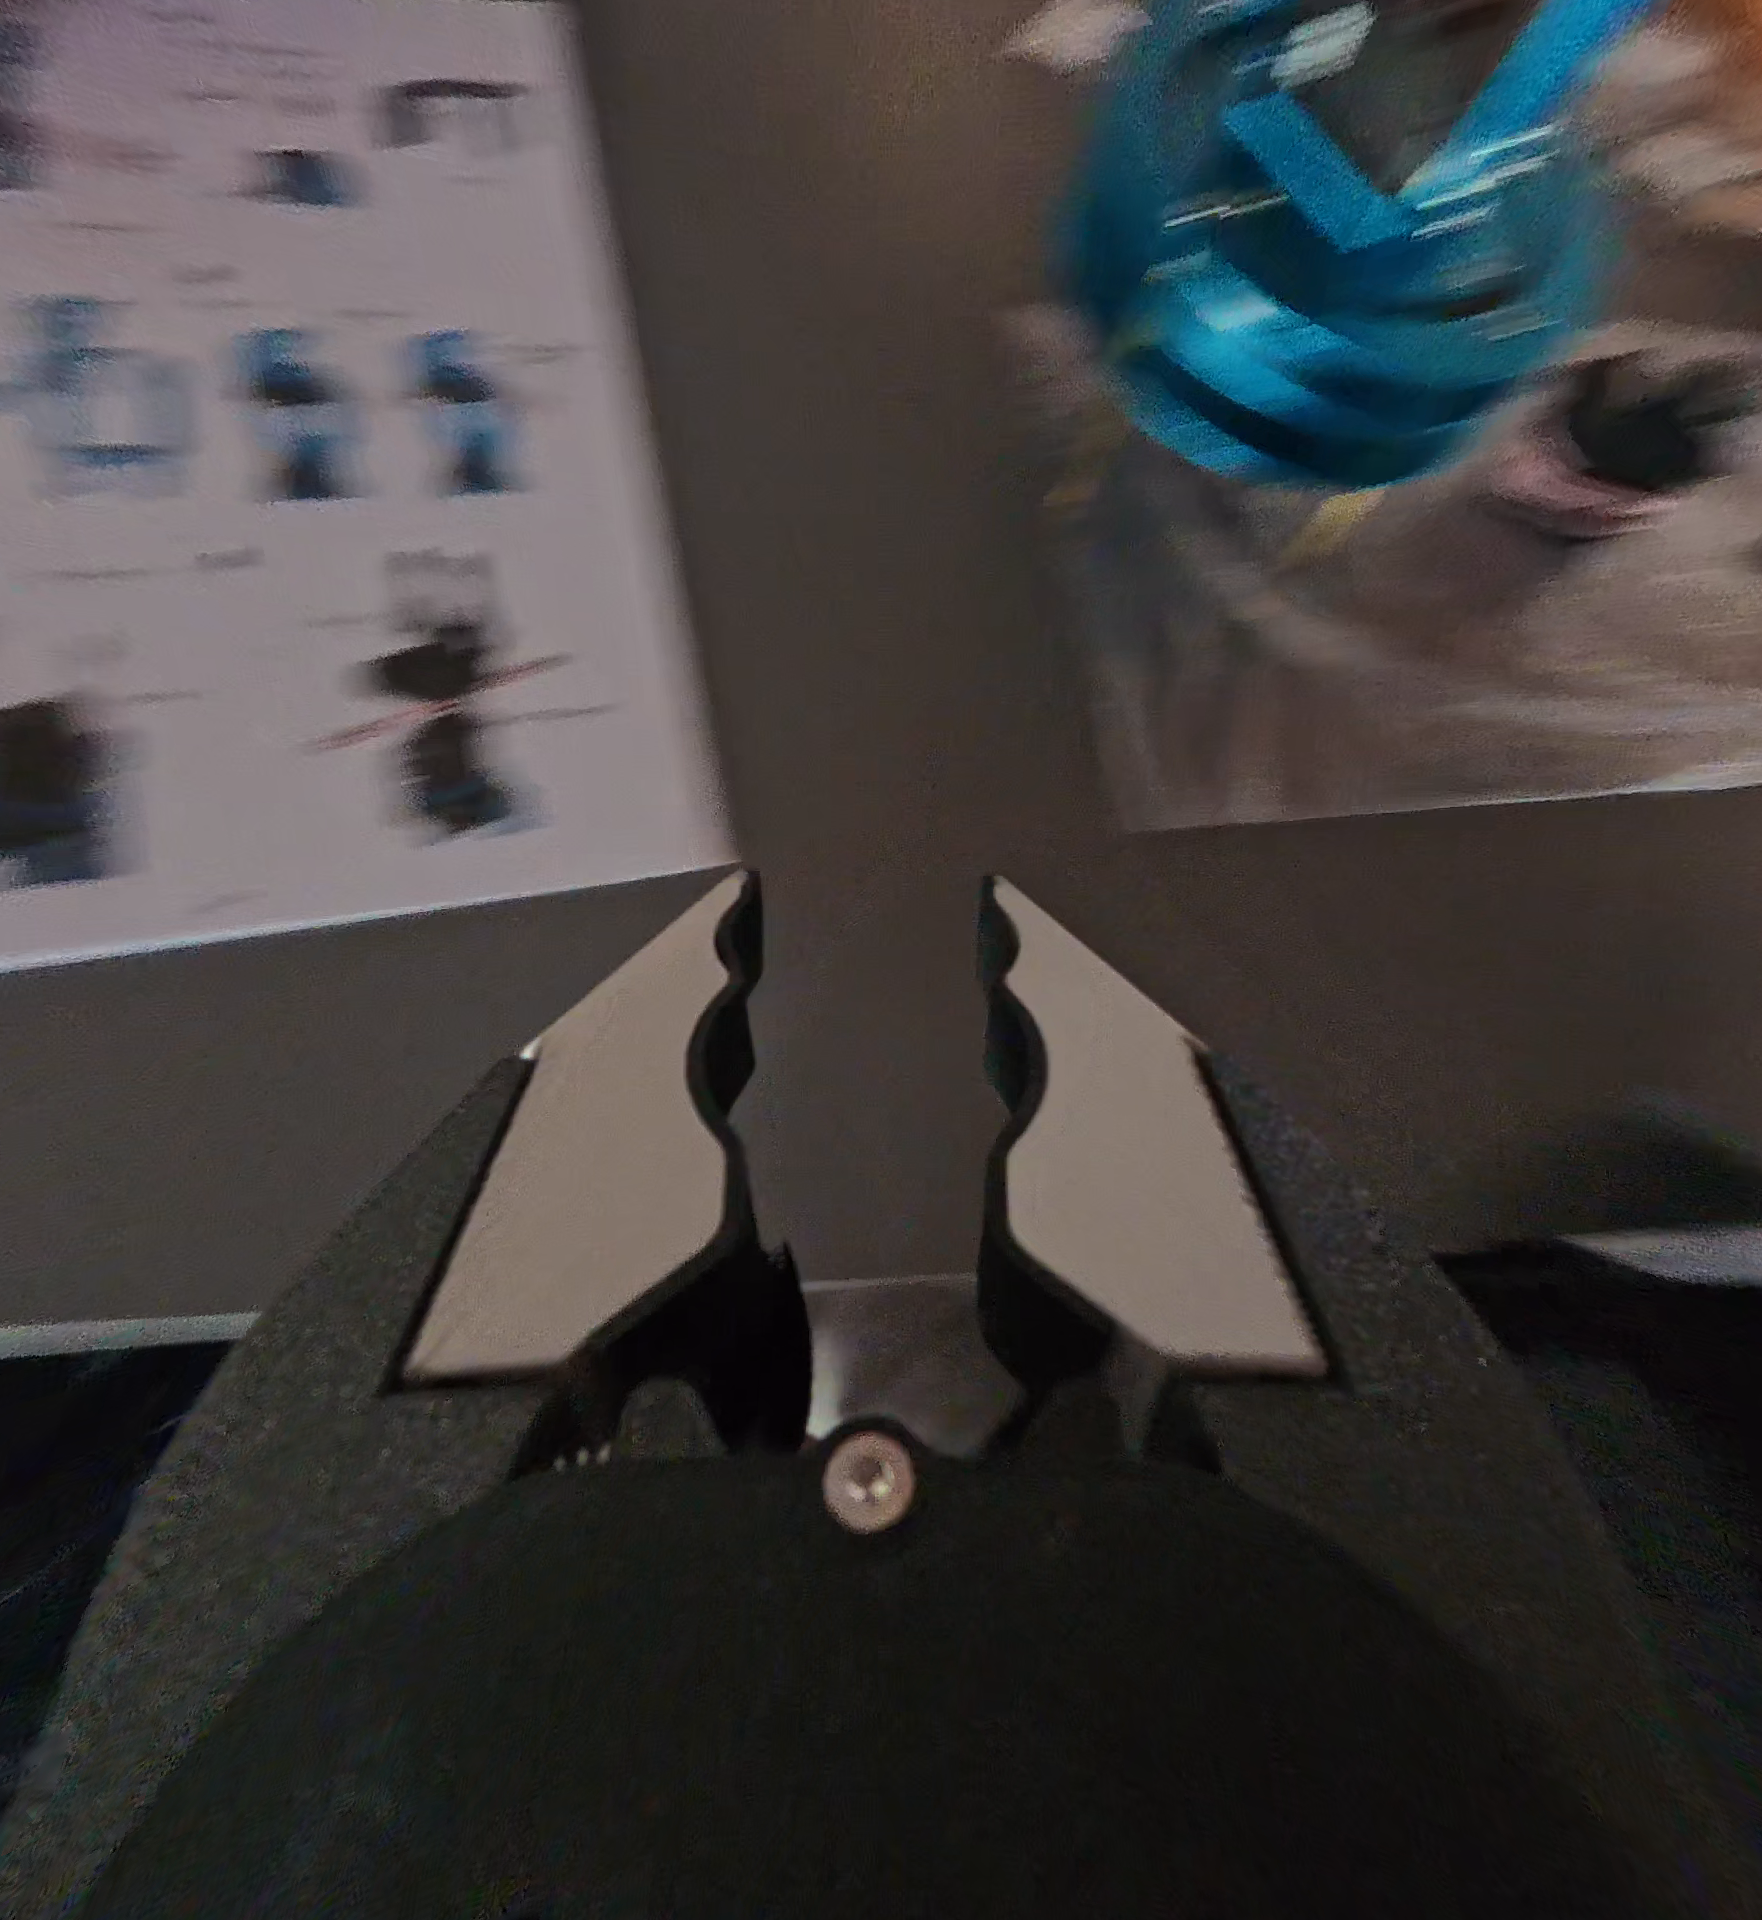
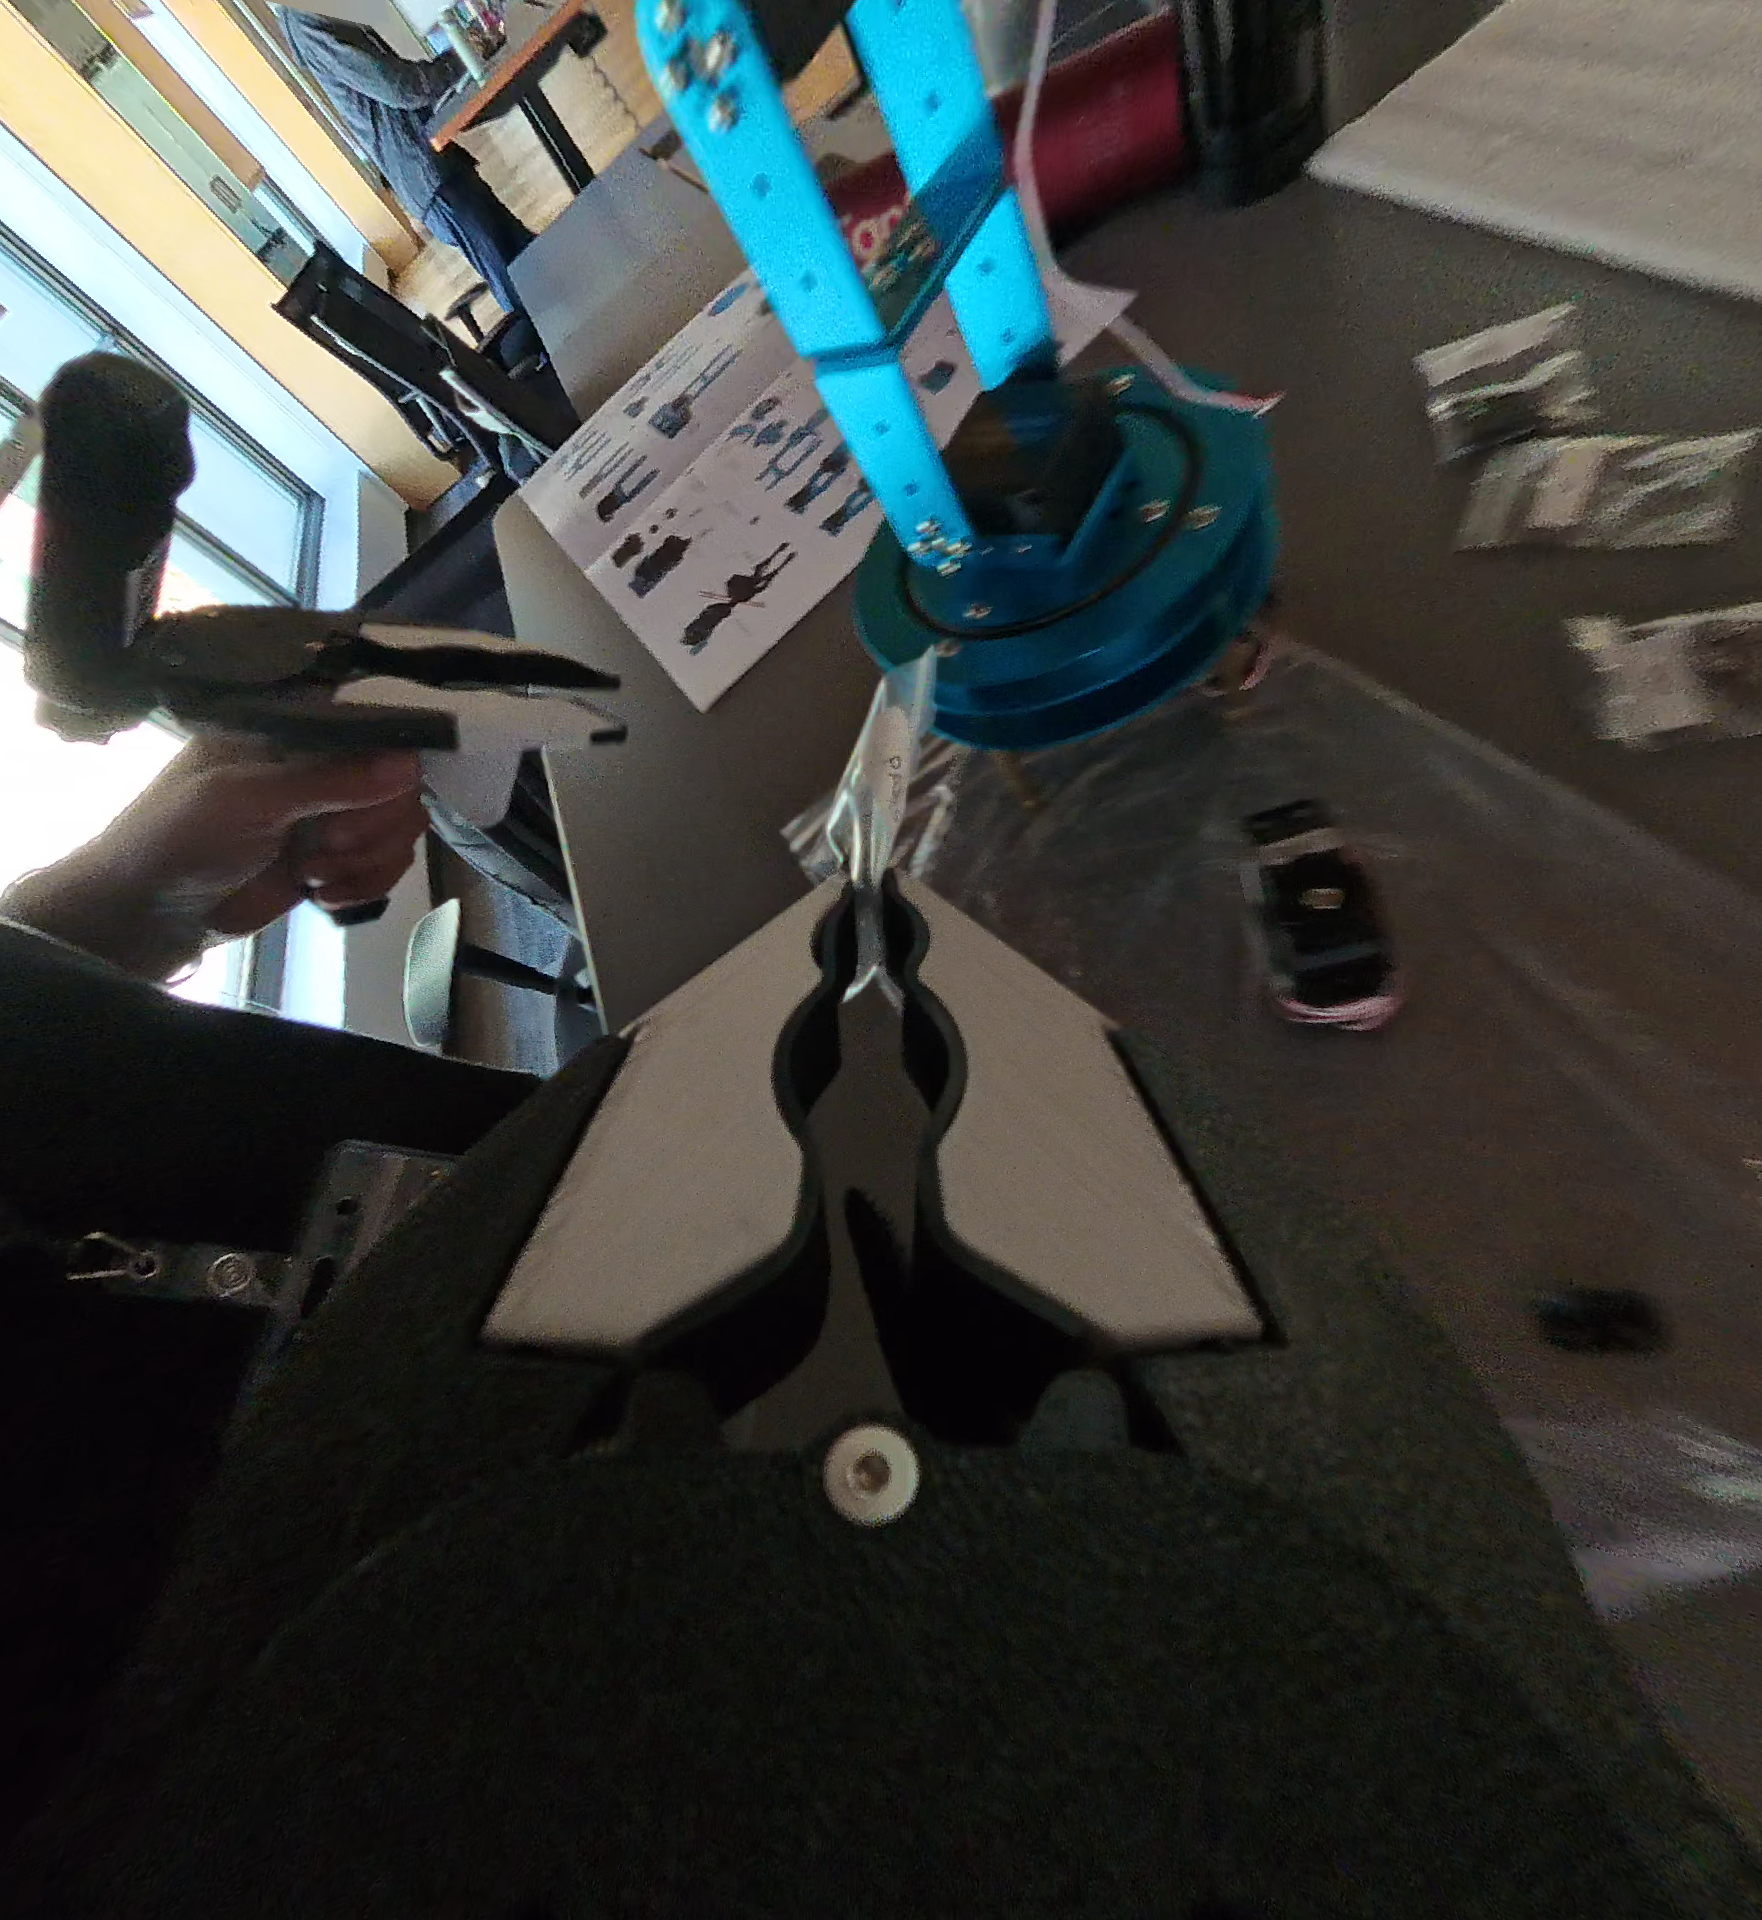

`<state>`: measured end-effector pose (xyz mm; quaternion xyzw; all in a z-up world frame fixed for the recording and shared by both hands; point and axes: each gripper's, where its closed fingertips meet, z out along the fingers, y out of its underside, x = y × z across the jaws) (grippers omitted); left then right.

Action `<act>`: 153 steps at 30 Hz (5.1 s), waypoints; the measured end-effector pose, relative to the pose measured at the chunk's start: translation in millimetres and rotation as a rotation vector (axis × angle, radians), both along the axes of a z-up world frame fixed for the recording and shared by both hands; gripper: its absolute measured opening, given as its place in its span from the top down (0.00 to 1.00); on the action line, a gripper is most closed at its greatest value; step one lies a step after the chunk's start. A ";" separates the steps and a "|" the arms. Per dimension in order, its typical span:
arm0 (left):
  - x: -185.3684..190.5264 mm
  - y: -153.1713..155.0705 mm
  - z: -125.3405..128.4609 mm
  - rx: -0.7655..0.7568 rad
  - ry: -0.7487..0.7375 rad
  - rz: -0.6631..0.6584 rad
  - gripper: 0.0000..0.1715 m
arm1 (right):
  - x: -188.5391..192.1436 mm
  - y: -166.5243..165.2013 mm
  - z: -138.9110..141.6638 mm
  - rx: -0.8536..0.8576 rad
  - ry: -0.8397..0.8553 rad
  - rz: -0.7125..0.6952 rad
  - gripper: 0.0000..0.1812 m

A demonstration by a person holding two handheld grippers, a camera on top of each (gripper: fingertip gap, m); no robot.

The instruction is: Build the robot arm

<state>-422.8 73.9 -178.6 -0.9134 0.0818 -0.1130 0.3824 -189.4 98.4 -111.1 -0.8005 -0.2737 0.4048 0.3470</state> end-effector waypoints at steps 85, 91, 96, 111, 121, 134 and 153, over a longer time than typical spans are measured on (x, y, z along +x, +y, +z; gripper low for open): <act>172.1 -5.3 -37.4 -0.215 -0.183 -0.637 0.94 | -38.0 -44.4 -89.1 -0.003 -0.264 0.171 0.86; 162.3 -13.6 -35.1 -0.200 -0.137 -0.652 0.94 | -44.0 -41.3 -108.3 0.087 -0.445 0.281 0.88; 158.9 -26.9 -35.7 -0.230 -0.162 -0.651 0.84 | -44.4 -46.8 -110.3 0.180 -0.527 0.295 1.00; 186.3 -34.1 19.0 -0.126 -0.476 -0.780 0.94 | -50.9 -54.9 -18.5 0.427 -0.320 0.200 1.00; 180.2 -21.0 16.2 -0.116 -0.359 -0.767 0.86 | -8.5 -19.2 -61.2 0.159 -0.378 0.107 0.85; 174.6 -23.6 4.4 -0.109 -0.296 -0.715 0.85 | -19.0 0.2 -107.0 0.150 -0.544 0.471 0.90; 184.2 7.5 -15.4 -0.228 -0.382 -0.636 0.86 | -26.2 -19.4 -86.9 0.592 -0.689 0.502 1.00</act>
